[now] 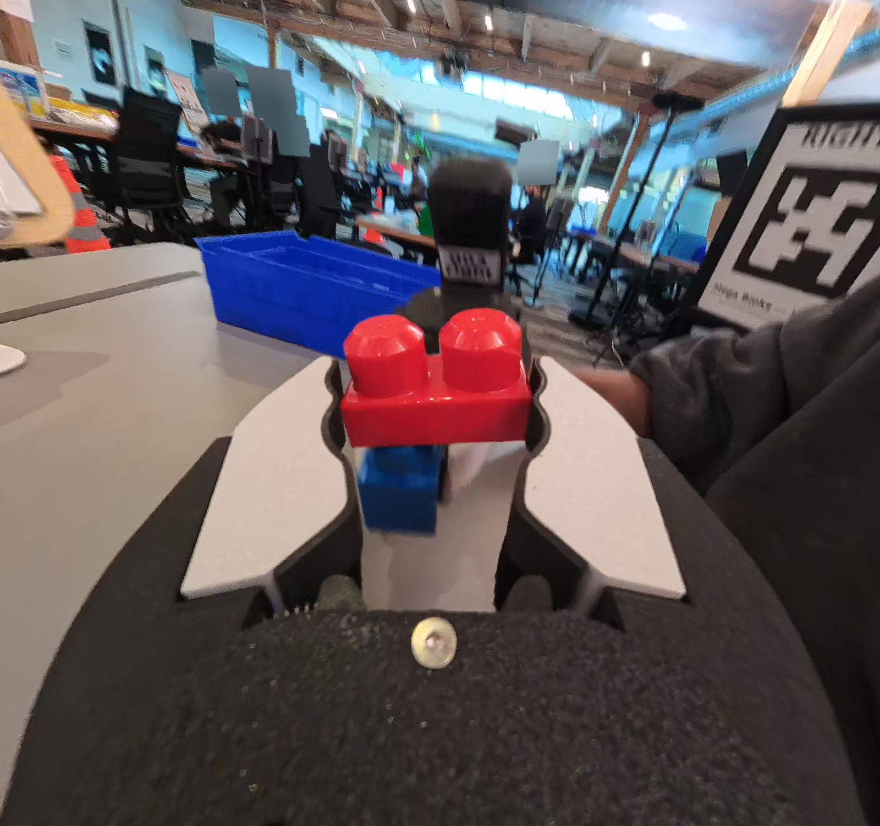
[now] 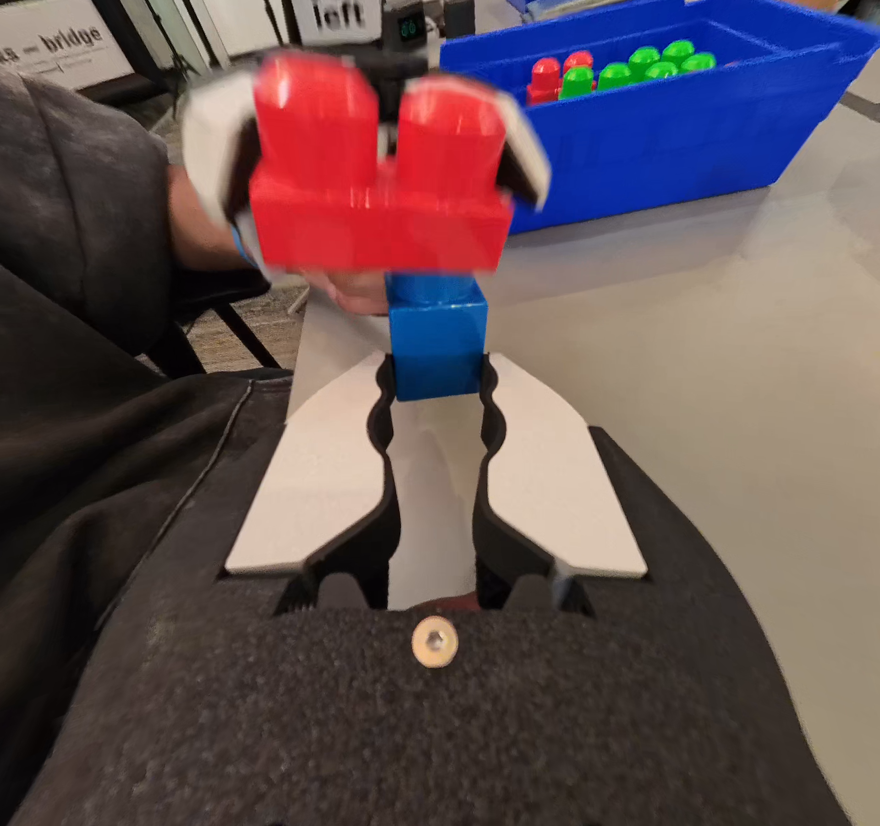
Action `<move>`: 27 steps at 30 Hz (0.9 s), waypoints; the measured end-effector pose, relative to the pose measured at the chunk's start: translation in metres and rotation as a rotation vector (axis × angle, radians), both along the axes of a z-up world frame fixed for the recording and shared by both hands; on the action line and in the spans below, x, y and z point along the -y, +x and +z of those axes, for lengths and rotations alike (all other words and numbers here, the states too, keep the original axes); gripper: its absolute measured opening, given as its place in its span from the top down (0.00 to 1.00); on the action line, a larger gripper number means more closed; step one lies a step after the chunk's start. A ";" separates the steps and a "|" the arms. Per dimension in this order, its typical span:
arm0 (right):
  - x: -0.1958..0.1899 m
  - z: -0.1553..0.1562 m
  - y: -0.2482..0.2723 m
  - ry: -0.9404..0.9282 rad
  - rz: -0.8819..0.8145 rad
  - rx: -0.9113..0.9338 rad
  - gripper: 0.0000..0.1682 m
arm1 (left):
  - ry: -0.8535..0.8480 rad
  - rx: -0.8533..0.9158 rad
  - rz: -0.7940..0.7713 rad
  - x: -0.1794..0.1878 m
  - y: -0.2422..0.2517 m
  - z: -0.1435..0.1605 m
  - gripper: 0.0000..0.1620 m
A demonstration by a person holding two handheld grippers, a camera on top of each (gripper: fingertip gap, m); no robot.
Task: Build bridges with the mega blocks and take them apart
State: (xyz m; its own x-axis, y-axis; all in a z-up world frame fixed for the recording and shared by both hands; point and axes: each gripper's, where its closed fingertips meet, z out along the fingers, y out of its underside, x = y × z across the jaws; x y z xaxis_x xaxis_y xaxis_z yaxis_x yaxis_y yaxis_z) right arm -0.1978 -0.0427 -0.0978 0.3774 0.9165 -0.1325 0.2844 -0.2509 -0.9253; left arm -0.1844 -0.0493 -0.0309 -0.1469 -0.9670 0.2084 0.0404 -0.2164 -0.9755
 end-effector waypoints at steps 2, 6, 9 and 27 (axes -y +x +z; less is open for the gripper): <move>0.001 -0.019 -0.005 -0.012 0.002 0.071 0.79 | -0.051 0.076 0.029 -0.011 -0.007 0.018 0.54; 0.001 -0.020 -0.006 -0.026 0.002 0.073 0.79 | -0.036 0.098 0.018 -0.018 -0.016 0.031 0.54; -0.001 -0.019 0.000 -0.044 -0.009 0.054 0.80 | -0.033 0.093 0.010 -0.019 -0.024 0.030 0.54; 0.038 0.006 0.426 -0.688 -0.784 0.984 0.79 | 0.302 -0.586 0.315 -0.048 -0.015 -0.062 0.54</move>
State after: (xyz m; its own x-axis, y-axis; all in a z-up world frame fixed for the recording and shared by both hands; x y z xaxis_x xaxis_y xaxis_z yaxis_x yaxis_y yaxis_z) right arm 0.2278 -0.0805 -0.0913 0.9434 0.2950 0.1513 0.3079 -0.9489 -0.0692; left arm -0.1997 -0.0014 -0.0933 0.2015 -0.9727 -0.1148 -0.4909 0.0012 -0.8712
